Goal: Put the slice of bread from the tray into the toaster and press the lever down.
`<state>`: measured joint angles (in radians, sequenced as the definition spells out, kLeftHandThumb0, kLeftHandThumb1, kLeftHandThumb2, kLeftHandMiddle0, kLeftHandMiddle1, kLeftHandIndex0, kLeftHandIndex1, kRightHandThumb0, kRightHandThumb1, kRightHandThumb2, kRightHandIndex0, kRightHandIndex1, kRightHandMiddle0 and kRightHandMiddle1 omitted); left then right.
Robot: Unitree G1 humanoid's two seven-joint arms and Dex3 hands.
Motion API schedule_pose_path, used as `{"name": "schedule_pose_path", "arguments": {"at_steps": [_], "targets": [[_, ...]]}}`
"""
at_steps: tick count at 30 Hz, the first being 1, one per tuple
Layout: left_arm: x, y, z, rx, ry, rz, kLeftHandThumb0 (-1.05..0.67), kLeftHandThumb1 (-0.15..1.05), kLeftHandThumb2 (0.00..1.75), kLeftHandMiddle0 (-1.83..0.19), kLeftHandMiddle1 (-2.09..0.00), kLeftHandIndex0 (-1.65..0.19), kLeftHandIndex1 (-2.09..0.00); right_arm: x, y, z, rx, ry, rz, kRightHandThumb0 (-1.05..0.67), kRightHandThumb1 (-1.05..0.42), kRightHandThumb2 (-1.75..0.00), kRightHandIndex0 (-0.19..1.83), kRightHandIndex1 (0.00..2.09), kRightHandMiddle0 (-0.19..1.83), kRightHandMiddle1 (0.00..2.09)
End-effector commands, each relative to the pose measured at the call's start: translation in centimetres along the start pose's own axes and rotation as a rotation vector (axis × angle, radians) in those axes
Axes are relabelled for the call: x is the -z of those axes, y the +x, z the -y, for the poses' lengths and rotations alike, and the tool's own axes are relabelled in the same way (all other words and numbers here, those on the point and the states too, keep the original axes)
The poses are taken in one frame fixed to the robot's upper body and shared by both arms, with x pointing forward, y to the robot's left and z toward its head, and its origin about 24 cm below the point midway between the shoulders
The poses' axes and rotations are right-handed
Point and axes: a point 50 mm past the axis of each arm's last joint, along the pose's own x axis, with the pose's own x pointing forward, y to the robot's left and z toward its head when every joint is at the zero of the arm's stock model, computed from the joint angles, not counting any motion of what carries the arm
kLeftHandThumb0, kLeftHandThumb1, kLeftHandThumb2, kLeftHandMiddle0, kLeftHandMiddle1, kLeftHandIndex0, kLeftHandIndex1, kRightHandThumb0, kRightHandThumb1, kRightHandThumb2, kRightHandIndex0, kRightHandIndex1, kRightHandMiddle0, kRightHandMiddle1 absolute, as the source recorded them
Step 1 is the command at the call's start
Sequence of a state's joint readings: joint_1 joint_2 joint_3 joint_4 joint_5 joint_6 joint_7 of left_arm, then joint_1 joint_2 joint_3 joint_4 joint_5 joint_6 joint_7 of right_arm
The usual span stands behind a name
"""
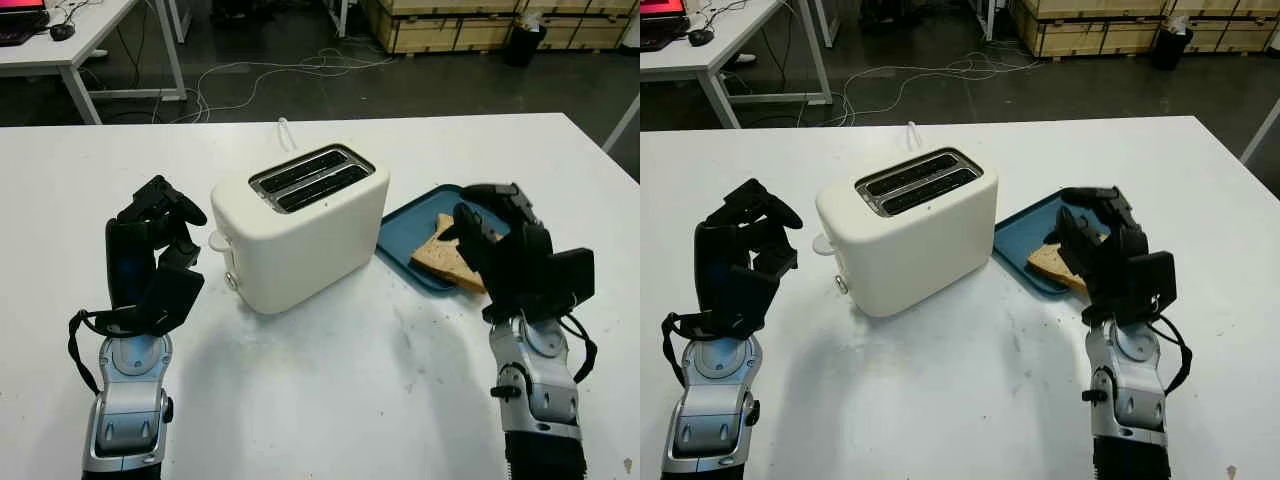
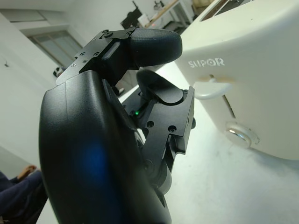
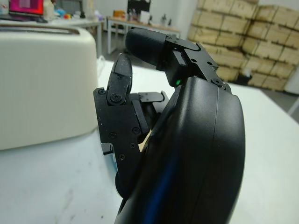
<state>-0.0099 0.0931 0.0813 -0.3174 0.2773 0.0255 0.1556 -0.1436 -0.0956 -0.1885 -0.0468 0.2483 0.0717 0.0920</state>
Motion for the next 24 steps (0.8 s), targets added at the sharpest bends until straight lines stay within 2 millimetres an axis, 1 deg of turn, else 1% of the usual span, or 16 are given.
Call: {"name": "schedule_pose_path", "arguments": {"at_steps": [1, 6, 11, 14, 15, 17, 18, 19, 20, 21, 22, 24], "targets": [[-0.2, 0.1, 0.1, -0.001, -0.004, 0.013, -0.06, 0.92, 1.01, -1.06, -1.75, -0.68, -1.75, -0.4, 0.2, 0.1, -0.006, -0.016, 0.024, -0.26, -0.92, -0.43, 0.59, 1.75, 0.38, 1.38], [-0.2, 0.1, 0.2, 0.001, 0.001, 0.013, -0.05, 0.92, 1.00, -1.08, -1.75, -0.67, -1.75, -0.3, 0.2, 0.1, -0.009, -0.013, 0.021, -0.27, -0.92, -0.42, 0.62, 1.75, 0.40, 1.38], [-0.2, 0.1, 0.3, 0.010, 0.005, 0.009, -0.05, 0.92, 1.01, -1.07, -1.75, -0.67, -1.75, -0.3, 0.1, 0.2, -0.015, -0.046, 0.013, -0.27, -0.92, -0.42, 0.58, 1.75, 0.37, 1.38], [-0.3, 0.1, 0.2, 0.006, 0.003, 0.012, -0.04, 0.92, 1.02, -1.06, -1.75, -0.66, -1.75, -0.6, 0.1, 0.7, -0.040, -0.090, 0.031, -0.28, -0.92, -0.43, 0.57, 1.75, 0.37, 1.38], [-0.3, 0.2, 0.2, 0.005, 0.001, 0.015, -0.04, 0.92, 1.02, -1.06, -1.75, -0.66, -1.75, -0.8, 0.2, 1.1, -0.049, -0.123, 0.043, -0.27, -0.92, -0.42, 0.57, 1.75, 0.39, 1.35], [-0.3, 0.2, 0.2, 0.003, -0.001, 0.021, -0.04, 0.92, 1.03, -1.07, -1.75, -0.67, -1.75, -1.4, 0.4, 2.3, -0.066, -0.200, 0.082, -0.26, -0.92, -0.37, 0.57, 1.72, 0.48, 1.20], [-0.3, 0.3, 0.2, 0.003, -0.002, 0.024, -0.04, 0.92, 1.04, -1.09, -1.75, -0.69, -1.75, -1.7, 0.5, 2.8, -0.073, -0.227, 0.100, -0.26, -0.92, -0.32, 0.58, 1.65, 0.54, 1.06], [-0.3, 0.3, 0.2, 0.004, 0.000, 0.024, -0.04, 0.91, 1.05, -1.10, -1.75, -0.70, -1.75, -2.1, 0.5, 3.6, -0.075, -0.300, 0.135, -0.25, -0.92, -0.30, 0.59, 1.62, 0.57, 0.99], [-0.2, 0.3, 0.2, 0.006, 0.002, 0.024, -0.05, 0.91, 1.05, -1.10, -1.75, -0.70, -1.75, -2.6, 0.5, 4.4, -0.071, -0.411, 0.174, -0.25, -0.92, -0.24, 0.59, 1.61, 0.62, 0.88], [-0.2, 0.3, 0.2, 0.008, 0.003, 0.025, -0.05, 0.90, 1.05, -1.11, -1.75, -0.71, -1.75, -3.0, 0.5, 5.1, -0.066, -0.521, 0.210, -0.26, -0.92, -0.18, 0.61, 1.53, 0.70, 0.73], [-0.3, 0.4, 0.2, 0.009, 0.005, 0.026, -0.05, 0.90, 1.05, -1.11, -1.75, -0.71, -1.75, -3.3, 0.5, 5.7, -0.064, -0.603, 0.238, -0.26, -0.92, -0.13, 0.63, 1.46, 0.75, 0.66], [-0.4, 0.4, 0.1, 0.008, 0.008, 0.029, -0.05, 0.91, 1.05, -1.09, -1.75, -0.70, -1.75, -3.8, 0.4, 7.1, -0.060, -0.708, 0.264, -0.23, -0.90, -0.03, 0.69, 1.28, 0.82, 0.52]]}}
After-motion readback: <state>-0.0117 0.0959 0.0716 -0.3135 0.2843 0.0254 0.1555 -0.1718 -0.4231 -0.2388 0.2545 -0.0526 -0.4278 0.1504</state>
